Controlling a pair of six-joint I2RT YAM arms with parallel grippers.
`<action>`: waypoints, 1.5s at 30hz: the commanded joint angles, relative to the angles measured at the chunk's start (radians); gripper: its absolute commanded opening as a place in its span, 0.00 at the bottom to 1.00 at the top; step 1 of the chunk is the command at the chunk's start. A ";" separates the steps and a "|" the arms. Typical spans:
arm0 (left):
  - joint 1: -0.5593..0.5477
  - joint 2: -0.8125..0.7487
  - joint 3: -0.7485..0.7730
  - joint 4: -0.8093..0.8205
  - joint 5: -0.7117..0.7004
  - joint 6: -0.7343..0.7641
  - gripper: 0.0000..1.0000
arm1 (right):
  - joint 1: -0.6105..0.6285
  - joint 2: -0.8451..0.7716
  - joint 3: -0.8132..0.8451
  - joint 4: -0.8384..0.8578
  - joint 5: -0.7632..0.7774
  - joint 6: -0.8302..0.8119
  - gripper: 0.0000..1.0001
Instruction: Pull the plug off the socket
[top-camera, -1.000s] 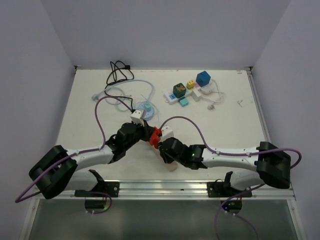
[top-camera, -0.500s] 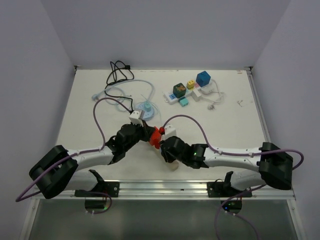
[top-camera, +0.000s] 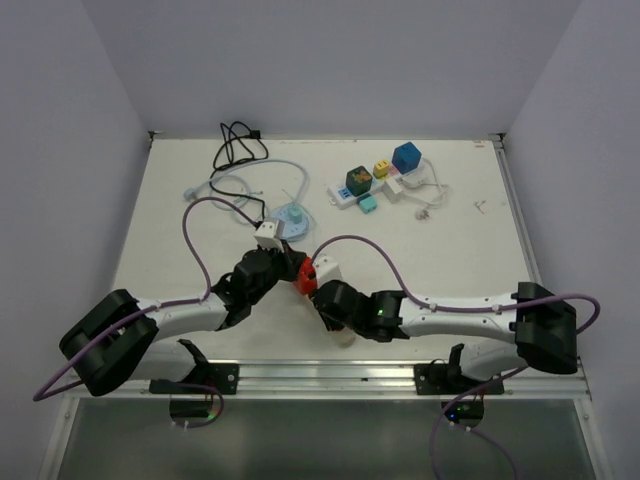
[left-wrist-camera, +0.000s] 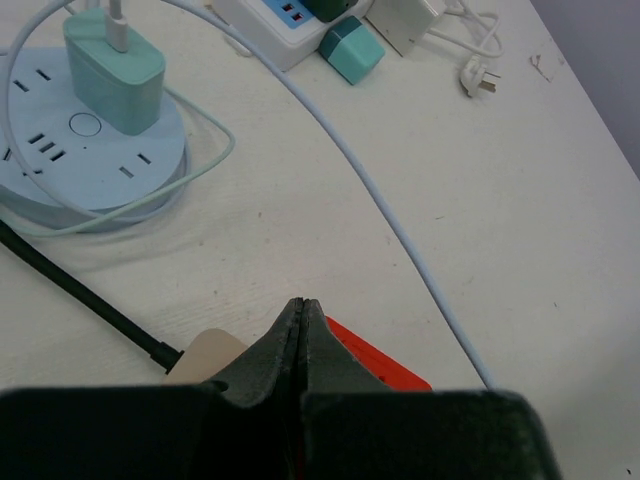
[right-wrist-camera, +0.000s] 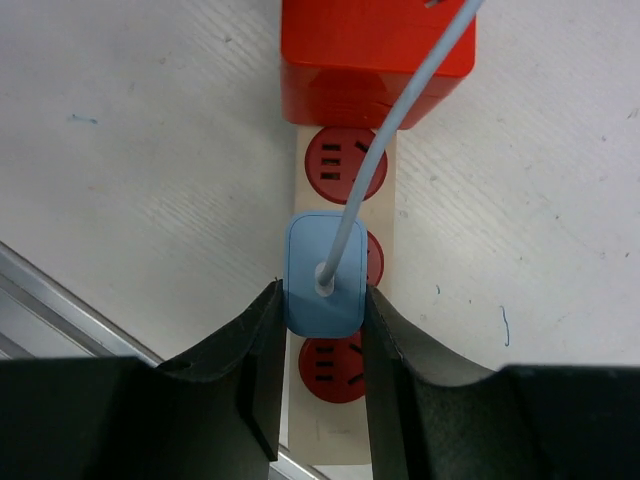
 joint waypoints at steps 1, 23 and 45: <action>-0.009 0.062 -0.047 -0.259 -0.057 0.007 0.00 | 0.083 0.067 0.170 -0.138 0.275 -0.052 0.00; -0.043 0.013 -0.050 -0.285 -0.129 -0.001 0.00 | -0.123 -0.067 -0.028 0.138 -0.246 0.020 0.00; -0.040 -0.360 0.007 -0.206 0.053 0.180 0.30 | -0.014 0.020 0.030 0.040 0.013 -0.100 0.00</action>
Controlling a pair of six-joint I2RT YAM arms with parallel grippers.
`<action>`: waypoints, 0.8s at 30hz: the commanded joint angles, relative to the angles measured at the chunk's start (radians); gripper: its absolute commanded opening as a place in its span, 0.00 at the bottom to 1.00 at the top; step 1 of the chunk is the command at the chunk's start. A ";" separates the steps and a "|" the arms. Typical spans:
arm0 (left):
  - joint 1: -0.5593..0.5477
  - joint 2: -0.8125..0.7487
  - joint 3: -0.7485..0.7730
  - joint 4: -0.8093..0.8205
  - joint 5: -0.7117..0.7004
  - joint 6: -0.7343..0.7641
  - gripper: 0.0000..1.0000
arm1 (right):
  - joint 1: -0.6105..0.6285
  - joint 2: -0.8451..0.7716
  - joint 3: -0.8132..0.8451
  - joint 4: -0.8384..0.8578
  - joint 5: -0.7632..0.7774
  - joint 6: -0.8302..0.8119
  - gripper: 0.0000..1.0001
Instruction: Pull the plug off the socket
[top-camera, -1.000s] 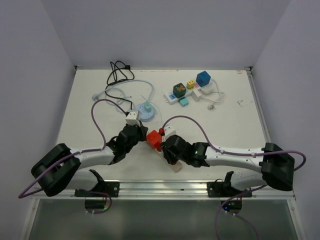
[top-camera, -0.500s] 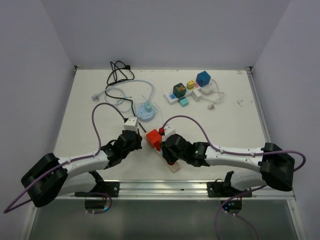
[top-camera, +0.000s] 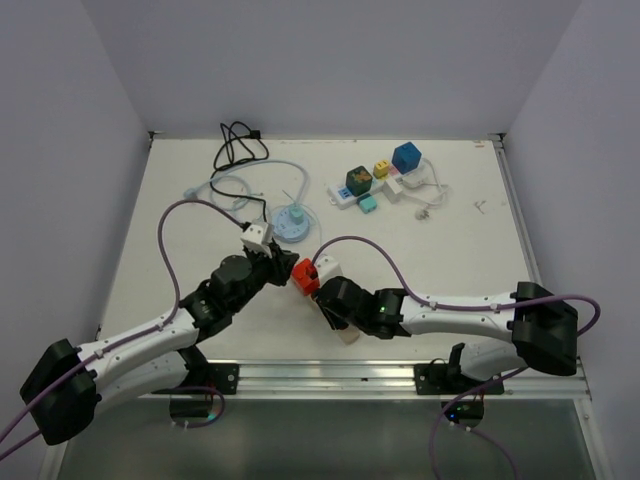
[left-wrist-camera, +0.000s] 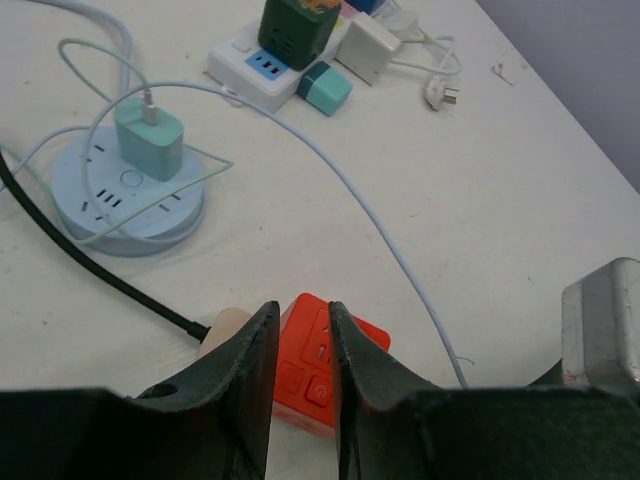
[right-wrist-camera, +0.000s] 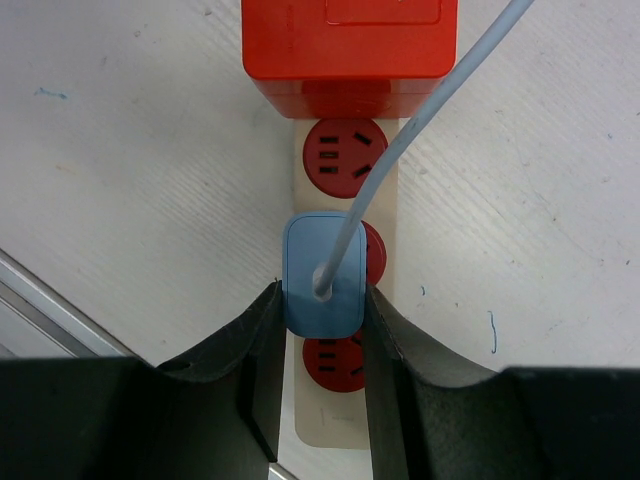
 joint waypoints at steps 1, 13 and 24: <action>-0.007 0.054 -0.012 0.148 0.134 0.064 0.30 | 0.004 -0.010 0.035 0.043 0.030 -0.021 0.00; -0.014 0.241 -0.139 0.309 0.207 -0.034 0.16 | -0.066 -0.046 -0.020 0.152 -0.166 0.021 0.00; -0.039 0.326 -0.165 0.266 0.133 -0.077 0.11 | 0.081 0.061 0.144 -0.061 0.238 -0.069 0.00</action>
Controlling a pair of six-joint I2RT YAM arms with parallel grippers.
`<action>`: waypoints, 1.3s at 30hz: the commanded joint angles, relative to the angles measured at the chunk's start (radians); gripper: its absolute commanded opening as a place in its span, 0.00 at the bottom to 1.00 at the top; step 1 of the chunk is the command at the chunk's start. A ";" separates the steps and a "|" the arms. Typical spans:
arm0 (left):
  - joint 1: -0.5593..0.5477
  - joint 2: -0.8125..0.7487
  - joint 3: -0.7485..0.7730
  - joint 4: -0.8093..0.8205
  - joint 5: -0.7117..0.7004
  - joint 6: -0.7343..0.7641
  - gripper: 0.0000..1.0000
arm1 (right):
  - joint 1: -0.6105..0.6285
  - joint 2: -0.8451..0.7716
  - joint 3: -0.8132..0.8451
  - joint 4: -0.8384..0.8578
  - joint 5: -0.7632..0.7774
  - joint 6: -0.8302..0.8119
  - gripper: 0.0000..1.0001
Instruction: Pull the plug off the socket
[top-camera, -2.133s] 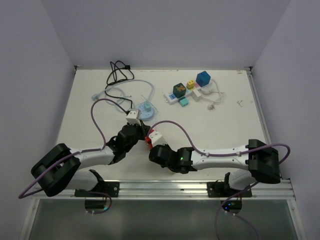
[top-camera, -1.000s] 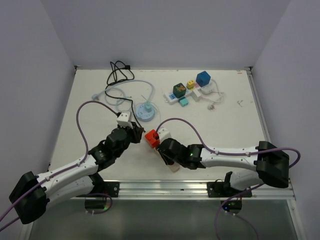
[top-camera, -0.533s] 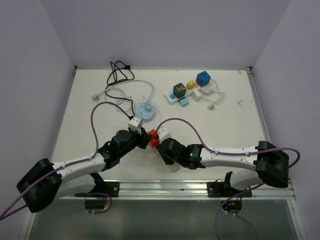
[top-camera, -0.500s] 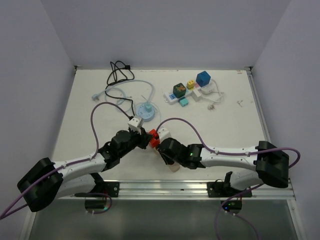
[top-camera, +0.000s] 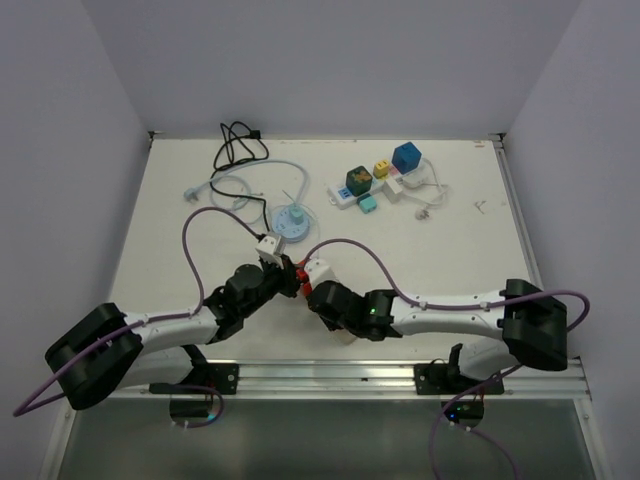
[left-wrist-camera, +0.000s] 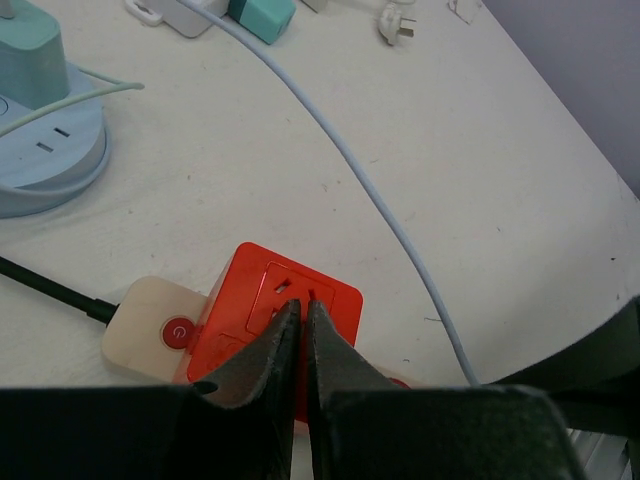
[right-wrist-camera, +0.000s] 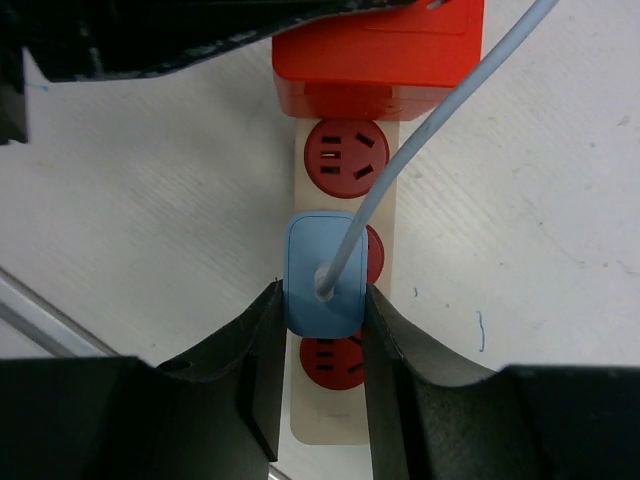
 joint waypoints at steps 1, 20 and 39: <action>-0.022 0.041 -0.036 -0.132 -0.045 -0.019 0.10 | 0.110 0.096 0.148 -0.070 0.273 -0.054 0.00; -0.040 0.050 -0.016 -0.187 -0.071 -0.034 0.09 | -0.106 -0.154 -0.047 0.125 -0.067 0.061 0.00; -0.042 -0.169 0.250 -0.462 -0.123 0.073 0.54 | -0.436 0.070 0.062 0.178 -0.303 0.020 0.27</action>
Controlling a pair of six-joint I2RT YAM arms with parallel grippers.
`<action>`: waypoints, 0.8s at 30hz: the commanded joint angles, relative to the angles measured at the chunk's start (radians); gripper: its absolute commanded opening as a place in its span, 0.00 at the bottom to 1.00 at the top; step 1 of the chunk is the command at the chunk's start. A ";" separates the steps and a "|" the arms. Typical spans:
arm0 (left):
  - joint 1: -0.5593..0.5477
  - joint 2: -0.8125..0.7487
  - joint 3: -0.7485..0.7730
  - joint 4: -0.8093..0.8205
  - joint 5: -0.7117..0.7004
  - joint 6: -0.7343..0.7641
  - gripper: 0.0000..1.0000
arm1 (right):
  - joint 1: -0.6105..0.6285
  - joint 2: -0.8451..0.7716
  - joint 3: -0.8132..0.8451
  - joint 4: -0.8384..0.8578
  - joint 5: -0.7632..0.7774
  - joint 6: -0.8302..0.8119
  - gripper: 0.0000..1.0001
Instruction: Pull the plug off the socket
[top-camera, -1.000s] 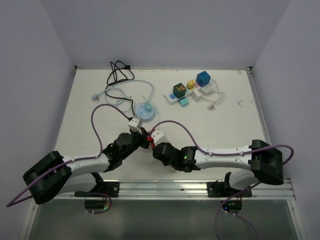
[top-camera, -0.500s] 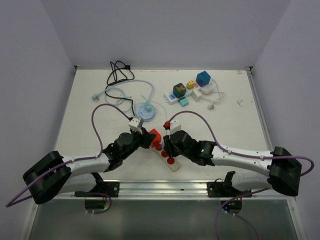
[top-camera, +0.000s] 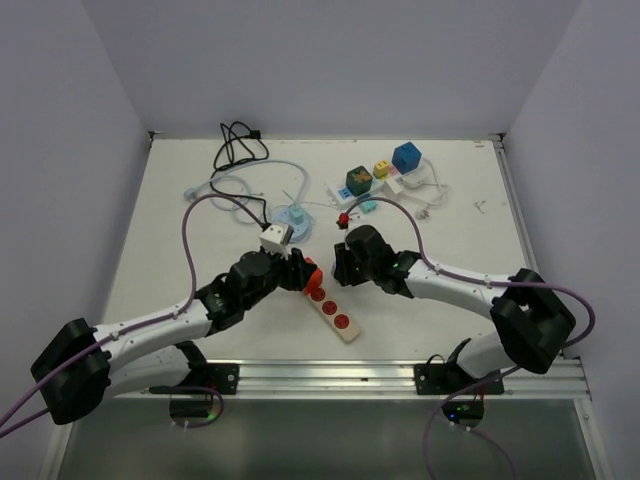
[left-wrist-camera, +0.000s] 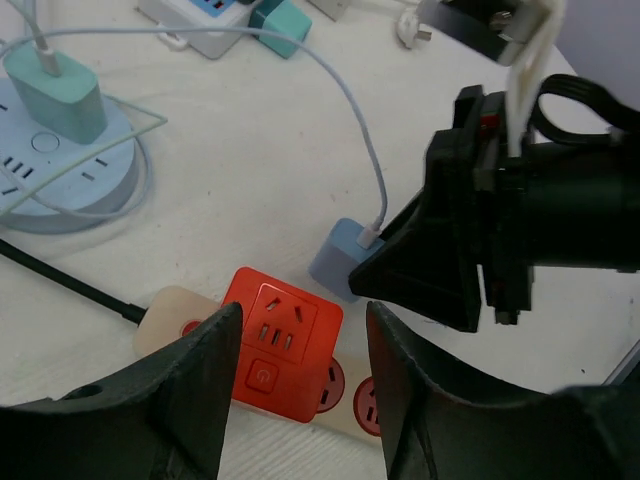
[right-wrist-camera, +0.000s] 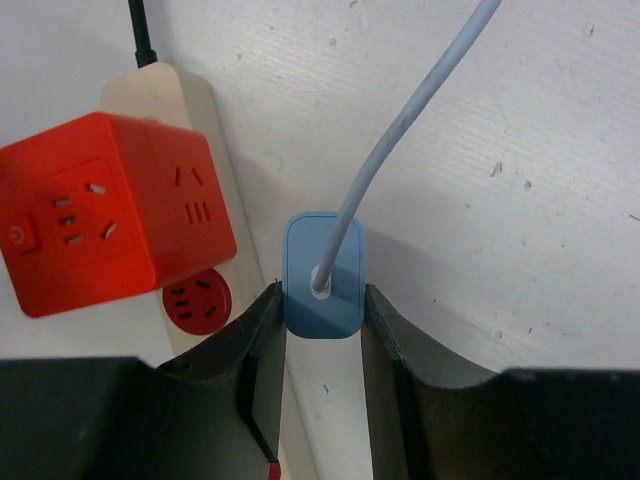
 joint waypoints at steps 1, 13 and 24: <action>-0.001 -0.064 0.080 -0.077 -0.038 0.053 0.57 | -0.047 0.056 0.093 0.062 -0.086 -0.032 0.31; -0.001 -0.291 0.089 -0.315 -0.119 0.025 0.67 | -0.117 0.063 0.213 -0.069 -0.095 -0.101 0.85; 0.001 -0.524 -0.014 -0.510 -0.237 -0.131 0.68 | 0.020 -0.074 0.167 -0.055 -0.181 -0.134 0.98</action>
